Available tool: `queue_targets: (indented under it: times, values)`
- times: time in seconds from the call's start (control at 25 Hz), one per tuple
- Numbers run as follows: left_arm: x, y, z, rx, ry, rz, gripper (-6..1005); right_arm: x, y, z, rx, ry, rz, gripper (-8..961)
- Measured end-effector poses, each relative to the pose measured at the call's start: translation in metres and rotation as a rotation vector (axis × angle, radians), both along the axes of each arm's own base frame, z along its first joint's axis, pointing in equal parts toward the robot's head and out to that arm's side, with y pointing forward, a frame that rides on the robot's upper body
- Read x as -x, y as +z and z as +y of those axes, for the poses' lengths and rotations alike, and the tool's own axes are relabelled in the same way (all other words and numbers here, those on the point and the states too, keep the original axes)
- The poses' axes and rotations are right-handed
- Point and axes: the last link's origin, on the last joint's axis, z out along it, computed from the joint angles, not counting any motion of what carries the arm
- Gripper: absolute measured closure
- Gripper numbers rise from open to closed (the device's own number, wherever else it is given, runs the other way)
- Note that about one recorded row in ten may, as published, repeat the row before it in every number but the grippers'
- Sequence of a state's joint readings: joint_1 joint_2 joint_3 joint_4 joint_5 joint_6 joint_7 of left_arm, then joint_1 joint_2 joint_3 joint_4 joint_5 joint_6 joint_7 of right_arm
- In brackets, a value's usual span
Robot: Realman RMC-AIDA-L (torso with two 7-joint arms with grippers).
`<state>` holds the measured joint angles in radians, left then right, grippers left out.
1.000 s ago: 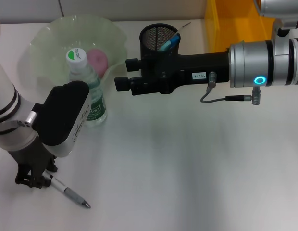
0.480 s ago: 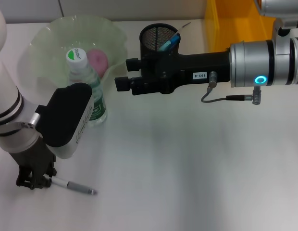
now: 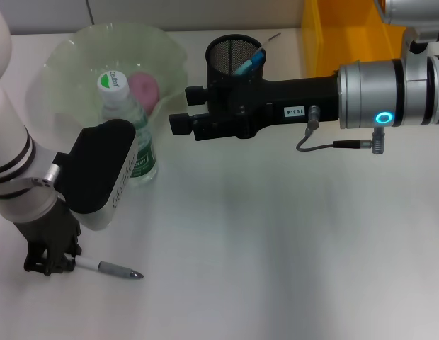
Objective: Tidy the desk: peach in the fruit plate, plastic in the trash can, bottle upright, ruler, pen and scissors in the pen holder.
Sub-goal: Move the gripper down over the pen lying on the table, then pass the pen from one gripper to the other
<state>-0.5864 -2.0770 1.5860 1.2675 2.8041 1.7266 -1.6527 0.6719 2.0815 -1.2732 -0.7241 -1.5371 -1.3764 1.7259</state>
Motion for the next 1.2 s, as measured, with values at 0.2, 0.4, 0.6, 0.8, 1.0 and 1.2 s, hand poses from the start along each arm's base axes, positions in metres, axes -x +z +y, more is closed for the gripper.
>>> queue_targets:
  times: [0.2, 0.4, 0.6, 0.8, 1.0, 1.2]
  values:
    - [-0.001, 0.001, 0.002, -0.017, 0.003, -0.012, 809, 0.0, 0.001, 0.0, -0.007, 0.009, 0.0, 166]
    - [-0.003, 0.004, 0.003, -0.035, 0.015, -0.054, 810, -0.003, 0.007, -0.002, -0.044, 0.027, 0.018, 166]
    - [-0.009, 0.015, 0.005, -0.085, 0.021, -0.147, 811, -0.004, 0.016, -0.01, -0.076, 0.069, 0.083, 166]
    - [-0.01, 0.025, 0.005, -0.136, 0.033, -0.234, 811, -0.012, 0.032, -0.017, -0.126, 0.111, 0.147, 167]
    - [-0.014, 0.035, 0.006, -0.198, 0.053, -0.346, 812, -0.021, 0.043, -0.022, -0.18, 0.13, 0.192, 167]
    - [-0.024, 0.048, 0.001, -0.252, 0.058, -0.51, 811, -0.039, 0.059, -0.038, -0.277, 0.187, 0.256, 167]
